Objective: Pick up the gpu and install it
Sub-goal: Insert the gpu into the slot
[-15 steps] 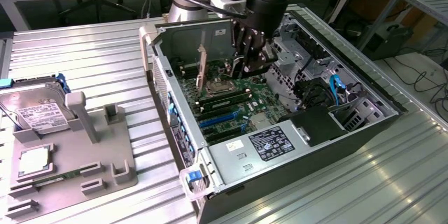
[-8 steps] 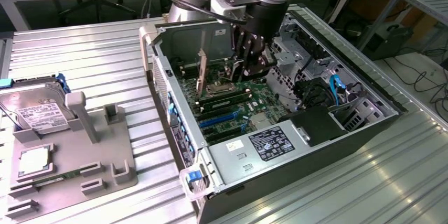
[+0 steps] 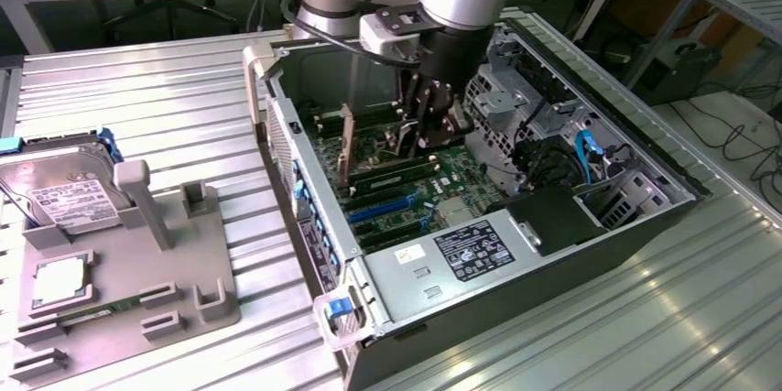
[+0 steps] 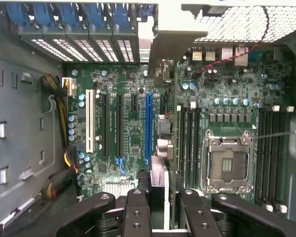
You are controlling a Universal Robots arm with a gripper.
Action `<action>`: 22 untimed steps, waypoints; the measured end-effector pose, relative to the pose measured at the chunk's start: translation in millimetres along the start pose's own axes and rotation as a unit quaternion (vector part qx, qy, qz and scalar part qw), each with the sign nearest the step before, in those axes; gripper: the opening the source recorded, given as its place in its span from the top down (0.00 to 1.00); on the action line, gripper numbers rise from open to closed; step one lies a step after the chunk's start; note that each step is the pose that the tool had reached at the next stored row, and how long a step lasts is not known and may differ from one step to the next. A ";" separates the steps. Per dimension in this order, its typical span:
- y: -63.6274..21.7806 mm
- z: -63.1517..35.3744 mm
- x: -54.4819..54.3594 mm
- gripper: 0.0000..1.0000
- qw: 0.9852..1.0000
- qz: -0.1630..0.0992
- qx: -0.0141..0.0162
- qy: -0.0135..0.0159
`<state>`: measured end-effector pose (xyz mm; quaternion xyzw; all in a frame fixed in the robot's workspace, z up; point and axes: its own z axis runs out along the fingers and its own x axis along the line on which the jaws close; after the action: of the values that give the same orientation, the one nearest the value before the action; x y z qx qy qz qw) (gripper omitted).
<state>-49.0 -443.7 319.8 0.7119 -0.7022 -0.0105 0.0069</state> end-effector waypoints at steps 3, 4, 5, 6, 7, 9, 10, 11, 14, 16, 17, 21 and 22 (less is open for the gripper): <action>1.4 4.9 2.5 0.72 1.000 0.000 0.000 0.000; 1.8 7.1 4.7 0.72 1.000 0.000 0.000 0.000; 1.9 9.9 6.9 0.72 1.000 0.000 0.000 0.000; 2.4 11.9 7.8 0.72 1.000 -0.001 0.000 0.000; 2.8 13.6 8.3 0.72 1.000 -0.001 0.000 0.000; 3.0 16.9 8.4 0.72 1.000 -0.001 0.000 0.000; 3.5 18.7 8.3 0.72 1.000 -0.001 0.000 0.000; 5.9 20.7 8.3 0.72 1.000 -0.001 0.000 0.000; 9.6 26.4 7.7 0.72 1.000 0.000 0.000 0.000; 9.6 29.9 6.9 0.72 1.000 0.003 0.000 0.000; 9.6 31.8 6.3 0.72 1.000 0.006 0.000 0.000; 10.4 39.8 4.8 0.72 1.000 0.012 0.000 0.000; 10.4 41.5 5.0 0.72 1.000 0.012 0.000 0.000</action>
<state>-60.3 -448.6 278.5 0.7032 -0.7109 -0.0102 0.0069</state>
